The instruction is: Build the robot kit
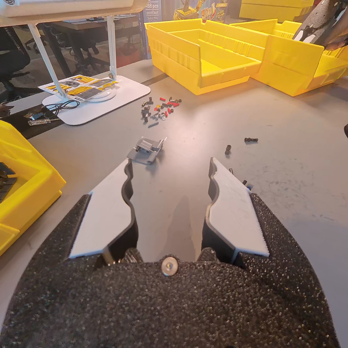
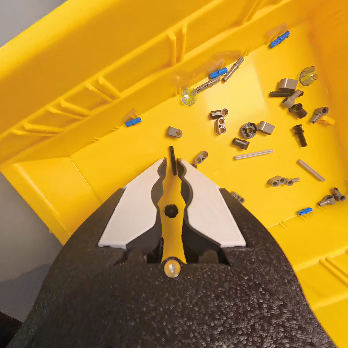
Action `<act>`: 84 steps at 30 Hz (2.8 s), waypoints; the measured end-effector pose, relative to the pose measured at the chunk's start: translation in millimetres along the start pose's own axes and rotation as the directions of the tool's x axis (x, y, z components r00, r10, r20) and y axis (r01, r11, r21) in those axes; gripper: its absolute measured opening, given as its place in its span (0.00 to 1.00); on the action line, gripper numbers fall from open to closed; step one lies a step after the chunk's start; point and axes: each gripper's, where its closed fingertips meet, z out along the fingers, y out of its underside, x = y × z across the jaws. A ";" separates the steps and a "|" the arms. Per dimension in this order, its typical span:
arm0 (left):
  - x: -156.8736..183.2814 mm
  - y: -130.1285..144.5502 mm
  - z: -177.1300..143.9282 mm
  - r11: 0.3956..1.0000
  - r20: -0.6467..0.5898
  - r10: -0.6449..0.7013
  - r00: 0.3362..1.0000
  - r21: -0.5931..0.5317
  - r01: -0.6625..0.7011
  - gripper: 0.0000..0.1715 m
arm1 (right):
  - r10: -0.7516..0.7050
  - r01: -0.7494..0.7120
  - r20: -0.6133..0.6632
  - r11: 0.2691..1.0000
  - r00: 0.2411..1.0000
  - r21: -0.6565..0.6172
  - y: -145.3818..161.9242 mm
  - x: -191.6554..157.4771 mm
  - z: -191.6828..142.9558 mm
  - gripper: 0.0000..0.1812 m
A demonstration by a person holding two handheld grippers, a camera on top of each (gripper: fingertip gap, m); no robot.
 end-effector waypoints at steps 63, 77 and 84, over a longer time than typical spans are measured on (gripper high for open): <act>0.8 1.5 -6.2 0.999 -0.050 -0.038 0.998 0.000 0.038 0.47 | -0.569 0.916 -0.752 0.383 0.333 0.117 -418.6 -35.5 -39.8 0.02; 0.7 1.8 -6.2 0.999 -0.051 -0.038 0.998 -0.002 0.038 0.47 | -0.577 0.923 -0.753 0.371 0.316 0.102 -419.4 -35.2 -39.0 0.02; 0.3 2.0 -6.1 0.999 -0.051 -0.039 0.998 -0.003 0.039 0.47 | -0.574 0.924 -0.759 0.370 0.307 0.094 -419.5 -35.3 -39.1 0.02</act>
